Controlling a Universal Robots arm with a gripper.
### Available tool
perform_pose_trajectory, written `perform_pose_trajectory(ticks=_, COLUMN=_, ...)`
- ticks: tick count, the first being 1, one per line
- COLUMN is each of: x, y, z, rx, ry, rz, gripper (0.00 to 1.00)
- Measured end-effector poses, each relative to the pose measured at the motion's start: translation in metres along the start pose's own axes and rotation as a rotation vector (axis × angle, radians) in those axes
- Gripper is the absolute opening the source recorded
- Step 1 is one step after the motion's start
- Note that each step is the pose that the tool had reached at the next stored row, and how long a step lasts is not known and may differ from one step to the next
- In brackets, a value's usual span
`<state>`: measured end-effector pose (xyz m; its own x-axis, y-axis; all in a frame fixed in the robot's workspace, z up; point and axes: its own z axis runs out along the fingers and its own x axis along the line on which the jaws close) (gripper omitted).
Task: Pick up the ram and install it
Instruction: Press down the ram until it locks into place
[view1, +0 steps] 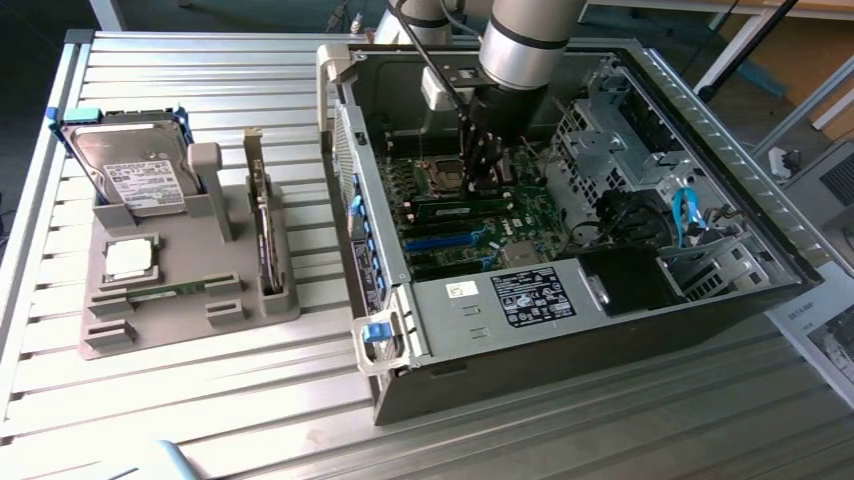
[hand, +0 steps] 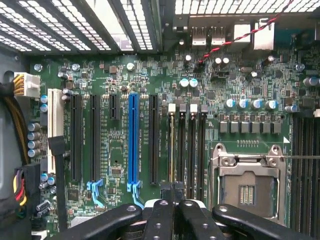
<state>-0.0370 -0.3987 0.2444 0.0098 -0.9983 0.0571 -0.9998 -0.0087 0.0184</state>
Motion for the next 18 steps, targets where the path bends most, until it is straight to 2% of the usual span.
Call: perform_pose_trajectory(ticks=18, x=-0.0004, y=0.0003, z=0.0087, rx=0.0001, ry=0.0001, rz=0.0, gripper=0.11)
